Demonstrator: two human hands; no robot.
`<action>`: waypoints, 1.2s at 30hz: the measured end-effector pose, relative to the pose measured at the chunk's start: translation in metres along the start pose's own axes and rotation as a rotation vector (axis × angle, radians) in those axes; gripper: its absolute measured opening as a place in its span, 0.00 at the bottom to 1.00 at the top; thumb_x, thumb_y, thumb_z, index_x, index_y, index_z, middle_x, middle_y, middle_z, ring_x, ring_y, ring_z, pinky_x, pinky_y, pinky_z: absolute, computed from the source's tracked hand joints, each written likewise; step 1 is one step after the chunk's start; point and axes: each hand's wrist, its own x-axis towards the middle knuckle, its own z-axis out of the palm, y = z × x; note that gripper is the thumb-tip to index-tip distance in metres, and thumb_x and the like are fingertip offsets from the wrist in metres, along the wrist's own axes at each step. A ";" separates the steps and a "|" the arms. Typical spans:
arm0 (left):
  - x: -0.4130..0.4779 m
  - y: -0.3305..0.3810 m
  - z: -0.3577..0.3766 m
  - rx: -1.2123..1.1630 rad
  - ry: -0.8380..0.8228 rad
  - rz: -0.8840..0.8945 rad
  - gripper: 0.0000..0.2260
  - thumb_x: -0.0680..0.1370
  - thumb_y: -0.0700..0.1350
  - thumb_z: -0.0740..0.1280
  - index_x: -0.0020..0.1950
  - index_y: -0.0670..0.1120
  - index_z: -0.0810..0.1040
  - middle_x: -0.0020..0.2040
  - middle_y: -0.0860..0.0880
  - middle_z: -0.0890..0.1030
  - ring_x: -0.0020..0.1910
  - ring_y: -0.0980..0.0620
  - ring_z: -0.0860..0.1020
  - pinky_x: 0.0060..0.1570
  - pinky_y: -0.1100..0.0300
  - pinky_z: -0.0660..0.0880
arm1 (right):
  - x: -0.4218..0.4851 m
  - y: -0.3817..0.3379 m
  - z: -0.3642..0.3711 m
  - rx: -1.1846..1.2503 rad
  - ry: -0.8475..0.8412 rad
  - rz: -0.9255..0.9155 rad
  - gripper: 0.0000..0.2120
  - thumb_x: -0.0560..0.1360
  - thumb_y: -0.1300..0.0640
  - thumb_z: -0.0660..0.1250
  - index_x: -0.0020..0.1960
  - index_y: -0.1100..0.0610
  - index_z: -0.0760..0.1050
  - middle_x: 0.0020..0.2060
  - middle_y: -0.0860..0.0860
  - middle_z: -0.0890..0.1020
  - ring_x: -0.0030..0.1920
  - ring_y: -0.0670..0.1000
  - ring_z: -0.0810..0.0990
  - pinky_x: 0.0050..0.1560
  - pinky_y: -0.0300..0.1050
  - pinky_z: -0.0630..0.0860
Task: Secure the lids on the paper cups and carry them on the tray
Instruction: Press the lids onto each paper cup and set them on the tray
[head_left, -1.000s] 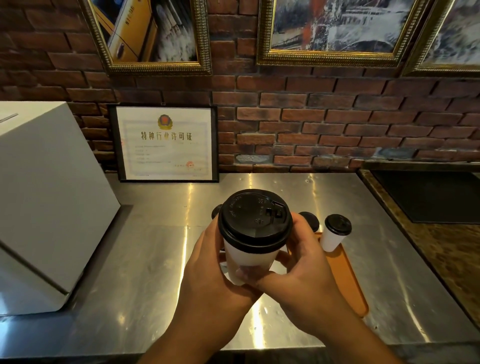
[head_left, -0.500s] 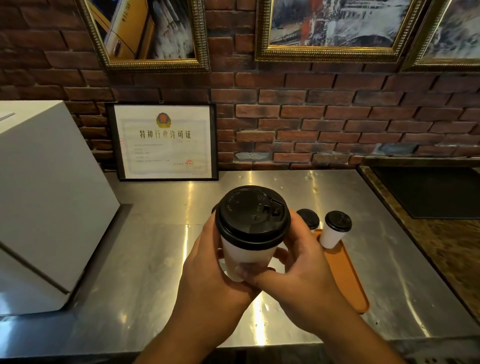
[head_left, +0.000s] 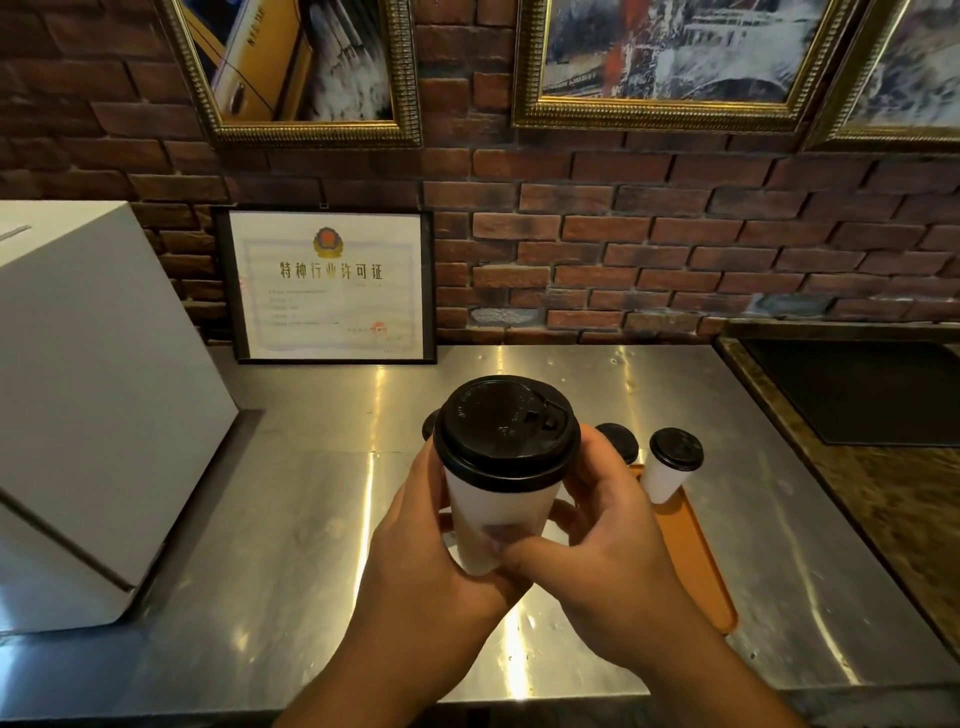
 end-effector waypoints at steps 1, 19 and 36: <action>-0.001 0.000 0.001 -0.005 -0.003 -0.003 0.48 0.61 0.64 0.81 0.72 0.82 0.56 0.66 0.76 0.72 0.65 0.71 0.72 0.52 0.75 0.77 | 0.000 0.000 -0.001 -0.006 0.012 -0.004 0.41 0.60 0.58 0.82 0.61 0.24 0.73 0.61 0.35 0.82 0.64 0.37 0.79 0.52 0.32 0.81; 0.003 -0.003 0.006 0.024 -0.036 -0.023 0.51 0.60 0.68 0.79 0.76 0.78 0.53 0.68 0.76 0.70 0.66 0.72 0.70 0.49 0.79 0.74 | 0.003 0.006 -0.004 0.066 0.033 0.034 0.37 0.58 0.56 0.84 0.56 0.24 0.76 0.57 0.35 0.84 0.58 0.36 0.82 0.45 0.31 0.81; 0.006 0.002 0.006 -0.010 -0.027 -0.023 0.54 0.59 0.71 0.78 0.79 0.75 0.51 0.69 0.74 0.70 0.65 0.69 0.73 0.46 0.78 0.75 | 0.005 0.004 -0.007 0.053 0.059 0.036 0.42 0.58 0.58 0.85 0.66 0.37 0.72 0.58 0.35 0.83 0.59 0.36 0.81 0.46 0.30 0.81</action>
